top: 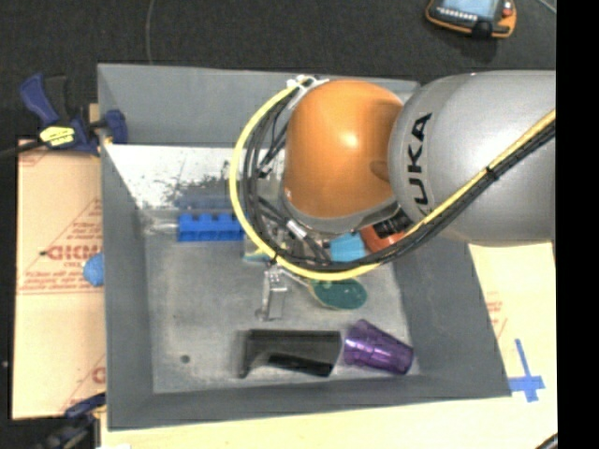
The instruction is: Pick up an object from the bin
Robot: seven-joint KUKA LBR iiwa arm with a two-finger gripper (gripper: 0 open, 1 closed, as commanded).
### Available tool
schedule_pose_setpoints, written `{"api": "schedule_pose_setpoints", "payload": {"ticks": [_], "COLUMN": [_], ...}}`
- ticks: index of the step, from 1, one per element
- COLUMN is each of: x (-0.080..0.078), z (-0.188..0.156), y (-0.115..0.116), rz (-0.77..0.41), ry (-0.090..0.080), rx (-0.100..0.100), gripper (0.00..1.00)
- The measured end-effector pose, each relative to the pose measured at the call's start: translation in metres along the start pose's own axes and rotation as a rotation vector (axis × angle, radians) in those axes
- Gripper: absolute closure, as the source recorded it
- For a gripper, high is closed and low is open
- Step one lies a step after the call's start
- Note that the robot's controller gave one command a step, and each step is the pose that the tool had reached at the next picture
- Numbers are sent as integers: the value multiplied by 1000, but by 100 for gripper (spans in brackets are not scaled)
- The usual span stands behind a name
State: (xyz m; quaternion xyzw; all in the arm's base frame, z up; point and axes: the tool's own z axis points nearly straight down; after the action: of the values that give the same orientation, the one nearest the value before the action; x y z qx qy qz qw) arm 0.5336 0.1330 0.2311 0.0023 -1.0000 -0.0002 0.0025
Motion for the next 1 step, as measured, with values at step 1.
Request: {"api": "schedule_pose_setpoints", "payload": {"ticks": [1], "x": [-1], "z": [-4], "y": [-1], "rz": [5], "ry": [-6], "rx": [-1], "gripper": [0]}}
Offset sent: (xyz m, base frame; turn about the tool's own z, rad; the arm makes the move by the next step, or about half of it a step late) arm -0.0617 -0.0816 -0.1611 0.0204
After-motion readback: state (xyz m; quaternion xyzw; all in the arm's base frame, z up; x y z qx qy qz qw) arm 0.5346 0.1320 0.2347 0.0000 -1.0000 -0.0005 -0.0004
